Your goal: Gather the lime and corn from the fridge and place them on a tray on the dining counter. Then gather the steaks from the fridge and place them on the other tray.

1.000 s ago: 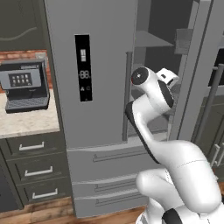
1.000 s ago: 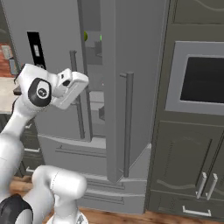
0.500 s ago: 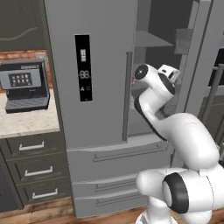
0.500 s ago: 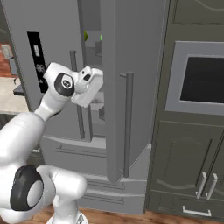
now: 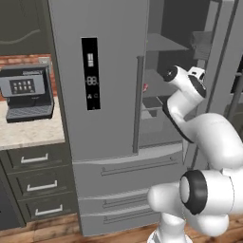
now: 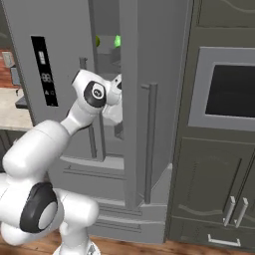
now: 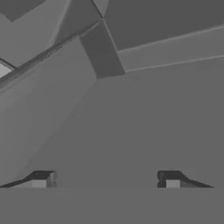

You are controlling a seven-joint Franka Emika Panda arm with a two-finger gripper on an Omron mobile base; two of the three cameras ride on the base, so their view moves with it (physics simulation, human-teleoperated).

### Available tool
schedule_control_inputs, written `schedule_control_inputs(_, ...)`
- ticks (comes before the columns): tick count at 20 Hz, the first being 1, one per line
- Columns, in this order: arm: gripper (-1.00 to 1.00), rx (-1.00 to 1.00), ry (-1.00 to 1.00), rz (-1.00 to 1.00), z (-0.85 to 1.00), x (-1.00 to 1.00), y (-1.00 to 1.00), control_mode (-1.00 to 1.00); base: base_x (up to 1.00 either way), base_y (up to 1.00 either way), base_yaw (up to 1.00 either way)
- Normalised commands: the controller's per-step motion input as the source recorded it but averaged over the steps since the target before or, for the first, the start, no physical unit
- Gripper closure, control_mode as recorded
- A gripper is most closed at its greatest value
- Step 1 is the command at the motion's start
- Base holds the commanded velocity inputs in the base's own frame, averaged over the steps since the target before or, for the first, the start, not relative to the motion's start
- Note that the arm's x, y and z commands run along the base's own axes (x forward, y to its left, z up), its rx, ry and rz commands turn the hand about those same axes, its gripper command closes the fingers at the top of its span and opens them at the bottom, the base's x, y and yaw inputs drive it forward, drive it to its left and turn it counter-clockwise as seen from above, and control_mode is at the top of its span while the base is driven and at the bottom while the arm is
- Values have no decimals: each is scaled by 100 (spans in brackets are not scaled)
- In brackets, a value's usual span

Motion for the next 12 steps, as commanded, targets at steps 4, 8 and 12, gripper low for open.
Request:
schedule_control_inputs(4,-100,-1,0,0,13,-46,-78,-100,0,0,0)
schedule_control_inputs(8,-100,0,1,0,18,-23,-97,-100,0,0,0)
schedule_control_inputs(12,-100,0,7,0,8,-1,-100,-100,0,0,0)
